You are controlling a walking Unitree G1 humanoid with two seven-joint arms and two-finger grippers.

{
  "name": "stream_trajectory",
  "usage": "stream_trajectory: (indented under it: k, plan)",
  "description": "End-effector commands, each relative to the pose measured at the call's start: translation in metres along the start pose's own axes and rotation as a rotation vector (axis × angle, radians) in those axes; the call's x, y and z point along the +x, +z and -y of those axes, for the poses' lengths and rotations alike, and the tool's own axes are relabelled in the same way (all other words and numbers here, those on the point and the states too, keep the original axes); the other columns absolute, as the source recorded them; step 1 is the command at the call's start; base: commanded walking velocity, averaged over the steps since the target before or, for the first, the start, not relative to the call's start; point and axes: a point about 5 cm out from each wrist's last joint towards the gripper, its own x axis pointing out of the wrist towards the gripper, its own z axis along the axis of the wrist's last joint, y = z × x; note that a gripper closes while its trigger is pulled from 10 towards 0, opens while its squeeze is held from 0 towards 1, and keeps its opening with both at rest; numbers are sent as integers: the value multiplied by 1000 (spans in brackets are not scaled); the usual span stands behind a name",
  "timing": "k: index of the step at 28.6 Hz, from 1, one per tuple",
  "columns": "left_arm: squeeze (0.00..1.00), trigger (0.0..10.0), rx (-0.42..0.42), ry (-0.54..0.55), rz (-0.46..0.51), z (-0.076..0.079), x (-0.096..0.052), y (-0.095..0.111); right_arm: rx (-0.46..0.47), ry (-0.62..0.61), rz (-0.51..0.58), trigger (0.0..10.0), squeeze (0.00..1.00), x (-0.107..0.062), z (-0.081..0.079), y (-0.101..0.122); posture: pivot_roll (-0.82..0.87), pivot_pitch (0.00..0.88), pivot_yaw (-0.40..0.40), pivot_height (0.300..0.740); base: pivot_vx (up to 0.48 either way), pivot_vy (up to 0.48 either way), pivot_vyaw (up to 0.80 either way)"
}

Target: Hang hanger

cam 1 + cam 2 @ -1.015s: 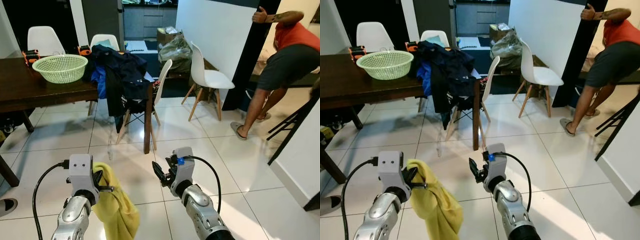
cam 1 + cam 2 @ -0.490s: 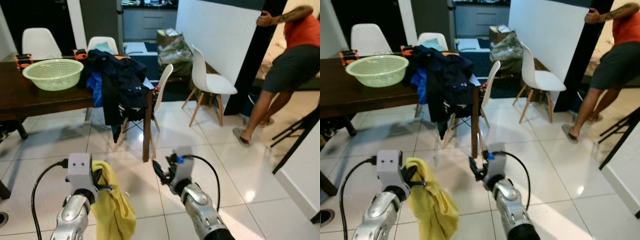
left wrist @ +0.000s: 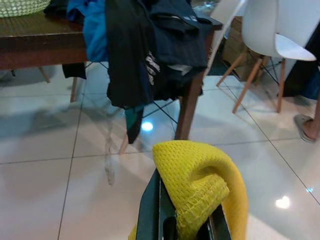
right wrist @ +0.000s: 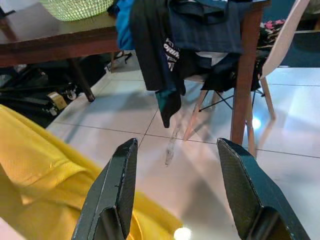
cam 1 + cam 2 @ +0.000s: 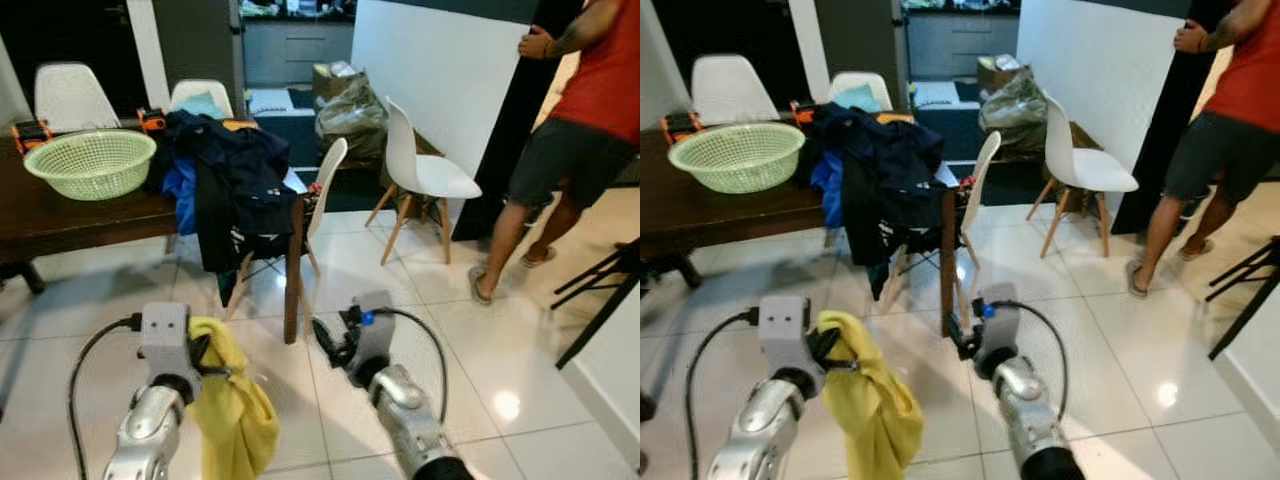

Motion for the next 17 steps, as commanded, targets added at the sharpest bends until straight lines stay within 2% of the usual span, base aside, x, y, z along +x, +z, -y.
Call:
stream_trajectory:
  k: [1,11,13,17]
  plan:
    - [0,10000,8,-5,4,0,0,2,-11,-9,-3,10000,0,-2,4,0,104,30,-24,740,379,0,0]
    - [0,10000,9,1,2,-2,-2,1,0,9,0,10000,0,-1,2,0,106,29,-23,740,378,0,0]
    - [0,10000,10,1,3,-2,-2,2,-22,12,1,10000,0,-1,2,1,104,28,-21,740,375,0,0]
    - [0,10000,13,-4,-1,-2,-2,2,-56,50,-24,10000,0,-1,-3,-3,108,21,-20,740,376,0,800]
